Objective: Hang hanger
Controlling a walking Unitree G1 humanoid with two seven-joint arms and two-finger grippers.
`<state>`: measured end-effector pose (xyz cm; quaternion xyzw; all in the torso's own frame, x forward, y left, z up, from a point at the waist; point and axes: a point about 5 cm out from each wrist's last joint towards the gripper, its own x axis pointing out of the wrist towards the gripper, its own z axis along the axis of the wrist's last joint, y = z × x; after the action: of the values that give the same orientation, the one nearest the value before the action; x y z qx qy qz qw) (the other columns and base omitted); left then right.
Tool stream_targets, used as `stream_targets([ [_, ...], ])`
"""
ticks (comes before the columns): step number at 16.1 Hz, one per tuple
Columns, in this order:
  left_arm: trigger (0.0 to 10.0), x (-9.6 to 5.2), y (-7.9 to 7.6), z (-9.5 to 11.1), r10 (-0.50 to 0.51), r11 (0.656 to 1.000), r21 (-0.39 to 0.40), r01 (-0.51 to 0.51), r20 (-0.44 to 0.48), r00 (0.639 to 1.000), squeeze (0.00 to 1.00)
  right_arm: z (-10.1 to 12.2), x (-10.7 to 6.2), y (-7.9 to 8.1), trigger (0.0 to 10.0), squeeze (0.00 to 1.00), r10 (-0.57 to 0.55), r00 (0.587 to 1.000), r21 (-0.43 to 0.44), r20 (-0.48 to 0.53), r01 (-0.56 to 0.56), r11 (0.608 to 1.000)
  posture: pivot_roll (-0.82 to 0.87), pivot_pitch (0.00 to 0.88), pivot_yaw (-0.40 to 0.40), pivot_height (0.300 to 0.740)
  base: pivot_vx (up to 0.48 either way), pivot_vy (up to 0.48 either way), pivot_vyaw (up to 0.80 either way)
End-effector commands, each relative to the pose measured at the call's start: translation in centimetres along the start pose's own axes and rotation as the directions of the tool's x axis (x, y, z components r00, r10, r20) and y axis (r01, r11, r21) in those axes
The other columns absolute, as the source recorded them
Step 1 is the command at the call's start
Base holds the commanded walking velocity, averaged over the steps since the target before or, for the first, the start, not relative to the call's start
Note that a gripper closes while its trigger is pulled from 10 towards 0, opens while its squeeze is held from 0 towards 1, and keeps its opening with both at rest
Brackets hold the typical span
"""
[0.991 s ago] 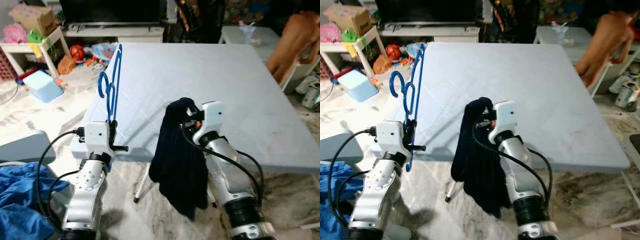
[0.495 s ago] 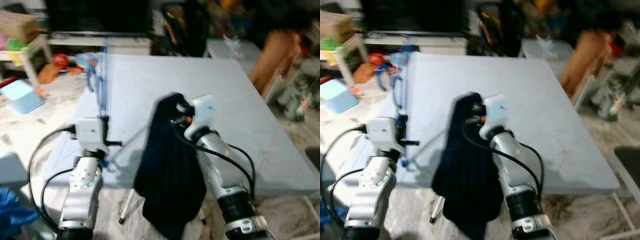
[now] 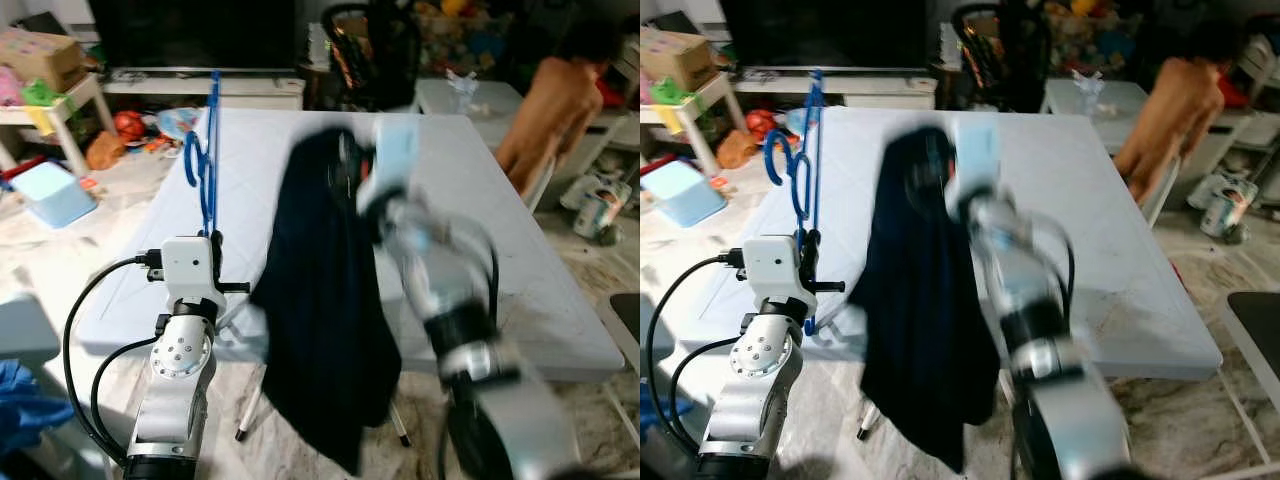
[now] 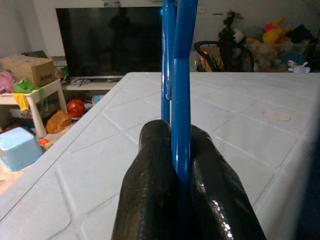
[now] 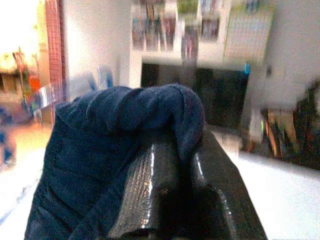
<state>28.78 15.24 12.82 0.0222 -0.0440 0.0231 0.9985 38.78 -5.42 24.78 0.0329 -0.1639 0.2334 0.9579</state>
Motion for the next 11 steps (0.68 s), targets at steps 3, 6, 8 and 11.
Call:
stream_targets([
  [3,10.0,-0.2,-0.1,-0.5,0.01,1.0,0.007,-0.009,-0.033,0.999,0.0,7.2,3.3,-2.1,10.0,0.0,-0.154,0.97,0.073,0.19,0.142,0.987,-0.01,0.0,-0.058,0.74,0.0,0.0,0.0],
  [6,10.0,-0.2,0.2,-0.4,0.024,1.0,0.008,-0.024,-0.025,0.999,0.0,10.9,3.5,-5.0,10.0,0.0,-0.321,0.899,0.084,0.297,0.31,0.947,-0.01,0.0,-0.061,0.74,0.0,0.0,0.0],
  [8,10.0,-0.4,0.0,-0.6,0.022,1.0,0.006,-0.022,-0.031,0.999,0.0,10.3,3.2,-6.0,10.0,0.0,-0.351,0.893,0.088,0.282,0.34,0.936,-0.01,0.0,-0.06,0.74,0.0,0.0,0.0],
  [11,10.0,-0.3,-0.5,-0.6,0.013,1.0,-0.003,-0.013,-0.033,0.999,0.0,4.0,1.5,-5.3,10.0,0.0,-0.259,0.958,-0.067,0.121,0.269,0.961,-0.02,0.0,-0.058,0.74,0.0,0.0,0.0],
])
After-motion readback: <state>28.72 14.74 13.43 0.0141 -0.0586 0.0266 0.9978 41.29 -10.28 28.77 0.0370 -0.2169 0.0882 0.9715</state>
